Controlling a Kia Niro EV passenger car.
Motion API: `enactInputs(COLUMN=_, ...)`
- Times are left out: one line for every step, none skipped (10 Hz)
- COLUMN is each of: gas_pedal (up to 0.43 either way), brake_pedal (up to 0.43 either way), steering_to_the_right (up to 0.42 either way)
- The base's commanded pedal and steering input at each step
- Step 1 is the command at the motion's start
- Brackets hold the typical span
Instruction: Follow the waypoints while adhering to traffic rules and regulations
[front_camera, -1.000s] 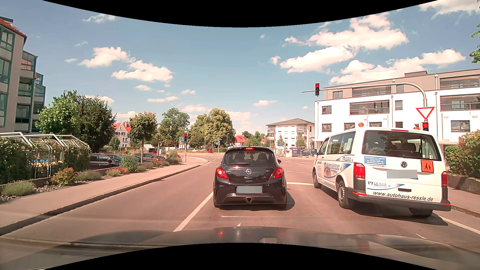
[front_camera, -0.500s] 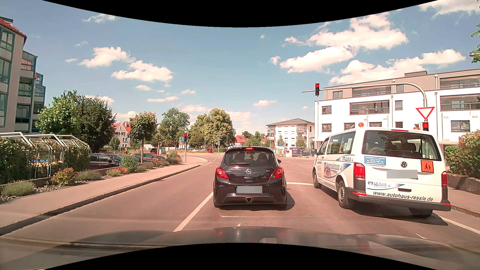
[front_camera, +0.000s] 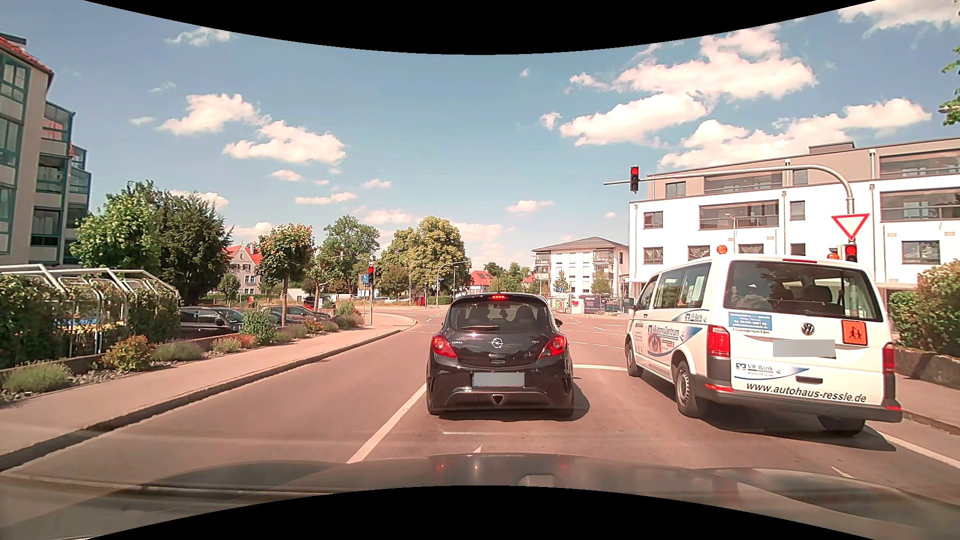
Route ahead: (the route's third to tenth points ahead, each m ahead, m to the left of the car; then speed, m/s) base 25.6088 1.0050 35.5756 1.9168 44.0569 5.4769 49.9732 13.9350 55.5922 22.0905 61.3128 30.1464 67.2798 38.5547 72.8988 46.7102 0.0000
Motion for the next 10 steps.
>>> enactInputs(gas_pedal=0.000, brake_pedal=0.457, steering_to_the_right=0.012)
enactInputs(gas_pedal=0.000, brake_pedal=0.457, steering_to_the_right=0.012)
enactInputs(gas_pedal=0.000, brake_pedal=0.457, steering_to_the_right=0.012)
enactInputs(gas_pedal=0.000, brake_pedal=0.457, steering_to_the_right=0.012)
enactInputs(gas_pedal=0.000, brake_pedal=0.457, steering_to_the_right=0.012)
enactInputs(gas_pedal=0.000, brake_pedal=0.457, steering_to_the_right=0.012)
enactInputs(gas_pedal=0.000, brake_pedal=0.457, steering_to_the_right=0.012)
enactInputs(gas_pedal=0.000, brake_pedal=0.457, steering_to_the_right=0.012)
enactInputs(gas_pedal=0.000, brake_pedal=0.457, steering_to_the_right=0.012)
enactInputs(gas_pedal=0.000, brake_pedal=0.457, steering_to_the_right=0.012)
